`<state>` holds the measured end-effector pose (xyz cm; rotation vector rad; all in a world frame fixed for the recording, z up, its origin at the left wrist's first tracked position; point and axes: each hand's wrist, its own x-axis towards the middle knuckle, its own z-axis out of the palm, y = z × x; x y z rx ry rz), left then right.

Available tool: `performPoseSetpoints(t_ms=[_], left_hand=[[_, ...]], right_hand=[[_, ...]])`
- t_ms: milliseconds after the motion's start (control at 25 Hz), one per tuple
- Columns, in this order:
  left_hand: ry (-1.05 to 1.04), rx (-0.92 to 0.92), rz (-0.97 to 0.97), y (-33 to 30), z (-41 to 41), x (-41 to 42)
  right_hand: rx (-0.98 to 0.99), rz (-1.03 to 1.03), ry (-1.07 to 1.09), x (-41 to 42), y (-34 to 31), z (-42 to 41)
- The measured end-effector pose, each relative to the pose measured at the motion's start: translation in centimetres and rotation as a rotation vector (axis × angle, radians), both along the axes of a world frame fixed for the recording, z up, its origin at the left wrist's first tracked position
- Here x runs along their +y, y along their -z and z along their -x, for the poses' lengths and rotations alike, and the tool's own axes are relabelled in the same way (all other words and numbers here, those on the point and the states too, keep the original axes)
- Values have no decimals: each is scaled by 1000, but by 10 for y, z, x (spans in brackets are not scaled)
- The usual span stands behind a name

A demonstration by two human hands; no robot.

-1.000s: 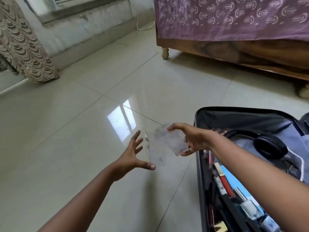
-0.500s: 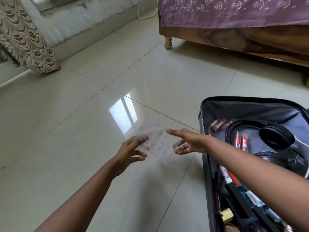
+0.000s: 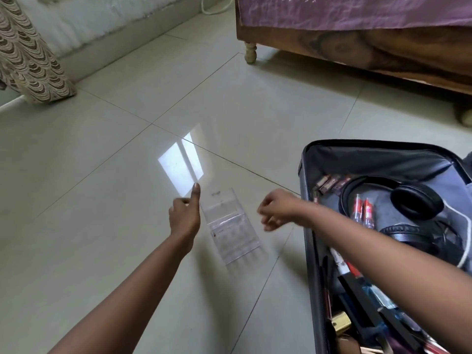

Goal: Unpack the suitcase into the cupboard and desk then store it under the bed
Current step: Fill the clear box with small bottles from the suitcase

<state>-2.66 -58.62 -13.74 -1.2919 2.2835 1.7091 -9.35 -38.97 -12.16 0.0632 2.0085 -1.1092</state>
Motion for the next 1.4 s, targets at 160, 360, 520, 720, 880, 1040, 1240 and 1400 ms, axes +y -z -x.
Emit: performPoseSetpoints(t_ms=[160, 360, 520, 720, 880, 1040, 1240, 1400], left_hand=[[308, 245, -50, -35, 13, 43], [758, 291, 18, -62, 49, 120], [895, 340, 403, -51, 93, 166], [862, 367, 566, -16, 91, 178], [937, 399, 741, -9, 89, 180], [1259, 349, 1232, -11, 89, 205], [1525, 81, 1510, 21, 97, 242], [1580, -61, 1495, 30, 103, 244]], right_hand=[[136, 134, 264, 67, -54, 45], [580, -505, 201, 160, -25, 74], [776, -541, -15, 167, 18, 78], [890, -743, -536, 128, 51, 82], [970, -823, -518, 128, 65, 80], [959, -548, 21, 153, 59, 83], [716, -387, 393, 181, 50, 84], [626, -452, 238, 170, 49, 70]])
